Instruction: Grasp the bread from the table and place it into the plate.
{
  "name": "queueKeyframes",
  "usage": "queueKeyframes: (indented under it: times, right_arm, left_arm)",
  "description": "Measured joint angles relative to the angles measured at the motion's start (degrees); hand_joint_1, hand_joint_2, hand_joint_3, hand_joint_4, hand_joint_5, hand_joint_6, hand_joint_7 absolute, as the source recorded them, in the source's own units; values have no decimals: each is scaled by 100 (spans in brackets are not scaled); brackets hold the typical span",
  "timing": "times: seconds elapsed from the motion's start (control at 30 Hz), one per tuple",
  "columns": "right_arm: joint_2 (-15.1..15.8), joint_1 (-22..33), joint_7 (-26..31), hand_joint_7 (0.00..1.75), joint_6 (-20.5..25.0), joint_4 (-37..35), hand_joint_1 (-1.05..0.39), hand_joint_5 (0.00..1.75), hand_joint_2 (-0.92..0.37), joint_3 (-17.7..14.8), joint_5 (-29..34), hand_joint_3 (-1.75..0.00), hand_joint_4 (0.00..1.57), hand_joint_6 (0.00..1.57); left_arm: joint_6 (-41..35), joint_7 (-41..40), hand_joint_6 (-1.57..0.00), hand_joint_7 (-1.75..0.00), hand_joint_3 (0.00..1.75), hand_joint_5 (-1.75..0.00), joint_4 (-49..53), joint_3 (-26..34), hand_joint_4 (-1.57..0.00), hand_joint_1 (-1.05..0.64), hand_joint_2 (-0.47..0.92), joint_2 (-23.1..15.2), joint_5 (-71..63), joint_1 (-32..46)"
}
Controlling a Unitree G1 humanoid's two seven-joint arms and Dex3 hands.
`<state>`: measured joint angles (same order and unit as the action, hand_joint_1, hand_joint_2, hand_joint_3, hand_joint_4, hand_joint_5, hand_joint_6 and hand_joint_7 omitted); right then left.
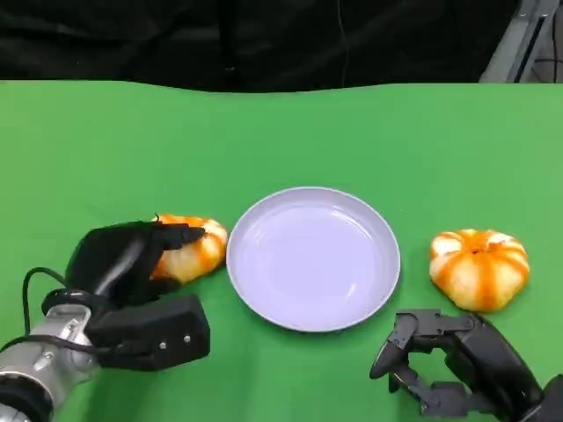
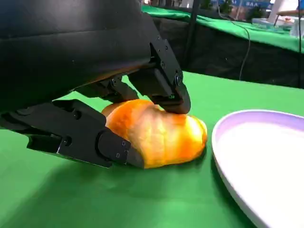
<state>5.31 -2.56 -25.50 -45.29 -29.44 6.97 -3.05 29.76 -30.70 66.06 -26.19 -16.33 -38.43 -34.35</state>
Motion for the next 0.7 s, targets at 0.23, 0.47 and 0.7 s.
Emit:
queueKeyframes:
  times: [0.23,0.47,0.7]
  right_arm:
    - [0,10,0,112,2,8,-9,157,-69,0,-1,-85,76,84]
    - [0,21,0,112,5,16,-9,157,-69,0,-1,-84,76,84]
    - [0,20,24,113,10,16,-8,158,-68,0,9,-86,75,83]
  left_arm:
    - [-138,-341,-129,-3,0,-120,-2,79,-71,-5,87,111,9,0]
    - [-141,-386,-128,-2,0,-122,-2,82,-70,-7,86,114,9,0]
    - [-150,-1416,-128,-2,0,-123,-3,87,-68,-10,85,176,-34,25]
